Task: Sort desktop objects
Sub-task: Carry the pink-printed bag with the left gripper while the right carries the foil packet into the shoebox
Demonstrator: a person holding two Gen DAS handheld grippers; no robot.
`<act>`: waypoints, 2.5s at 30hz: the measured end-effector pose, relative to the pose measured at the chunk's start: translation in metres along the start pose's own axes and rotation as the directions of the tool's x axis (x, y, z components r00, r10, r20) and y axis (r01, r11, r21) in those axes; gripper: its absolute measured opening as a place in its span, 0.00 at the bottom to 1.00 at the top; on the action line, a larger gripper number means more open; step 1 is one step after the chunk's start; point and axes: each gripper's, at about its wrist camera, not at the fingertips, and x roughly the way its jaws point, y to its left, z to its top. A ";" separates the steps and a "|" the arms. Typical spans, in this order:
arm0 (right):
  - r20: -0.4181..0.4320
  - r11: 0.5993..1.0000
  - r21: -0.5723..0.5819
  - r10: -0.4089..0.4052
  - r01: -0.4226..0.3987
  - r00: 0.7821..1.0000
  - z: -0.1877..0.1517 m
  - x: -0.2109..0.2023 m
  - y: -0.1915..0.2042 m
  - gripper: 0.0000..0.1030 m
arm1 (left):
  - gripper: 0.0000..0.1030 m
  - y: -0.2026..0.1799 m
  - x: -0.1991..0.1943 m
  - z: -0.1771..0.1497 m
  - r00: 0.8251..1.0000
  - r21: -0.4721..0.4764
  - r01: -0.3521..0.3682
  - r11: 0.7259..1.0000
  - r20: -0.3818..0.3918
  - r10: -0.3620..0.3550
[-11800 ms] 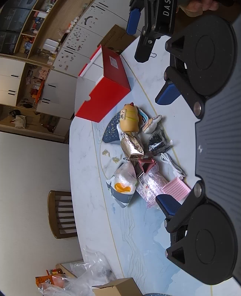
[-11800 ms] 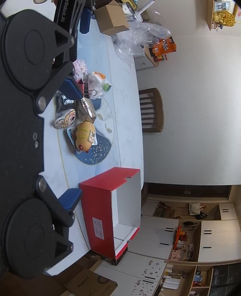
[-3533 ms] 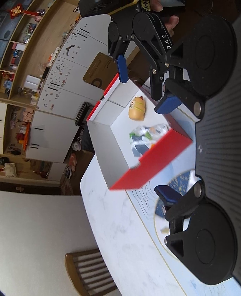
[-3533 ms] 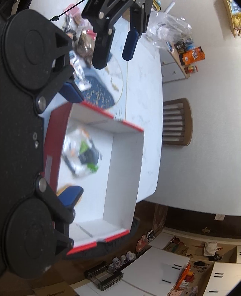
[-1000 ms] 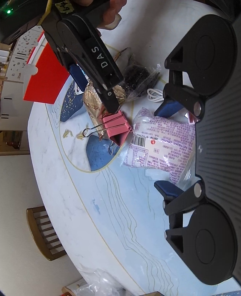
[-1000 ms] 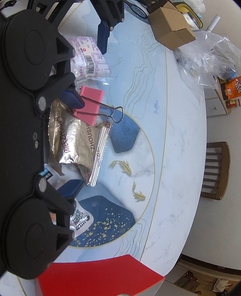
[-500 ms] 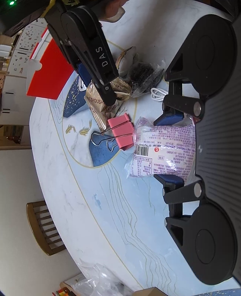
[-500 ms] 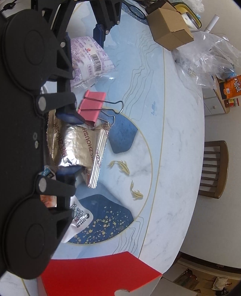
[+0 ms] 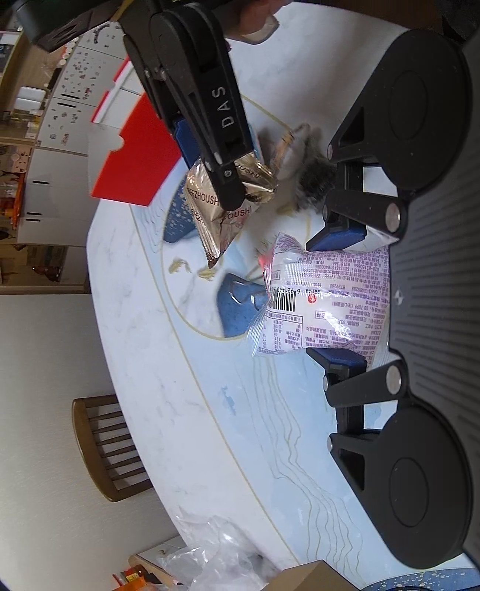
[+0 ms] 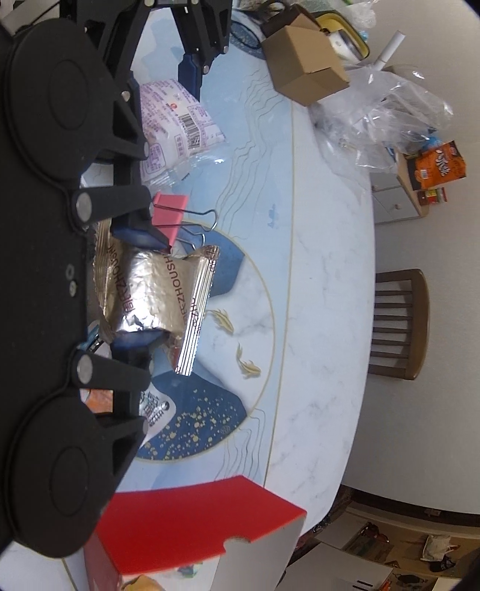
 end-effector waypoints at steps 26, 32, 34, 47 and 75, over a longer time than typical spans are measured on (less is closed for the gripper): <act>0.140 0.999 -0.003 0.041 -0.041 0.989 -0.003 -0.112 -0.109 0.44 | 0.50 -0.062 -0.046 0.062 0.996 -0.105 -0.012 0.994 0.086 0.021; 0.172 1.000 -0.001 0.029 -0.029 0.985 0.002 -0.125 -0.143 0.44 | 0.50 -0.081 -0.044 0.081 0.994 -0.112 -0.011 0.994 0.102 0.023; 0.175 1.000 0.005 0.028 -0.030 0.984 0.004 -0.126 -0.155 0.44 | 0.50 -0.088 -0.040 0.088 0.994 -0.115 -0.009 0.993 0.104 0.021; 0.166 0.999 0.018 0.026 -0.030 0.986 0.011 -0.118 -0.229 0.44 | 0.50 -0.142 -0.003 0.134 0.996 -0.090 0.010 0.996 0.093 -0.002; 0.095 0.990 0.103 -0.102 0.092 0.990 0.006 -0.085 -0.346 0.44 | 0.50 -0.258 0.105 0.219 0.991 0.152 0.136 0.979 0.000 -0.137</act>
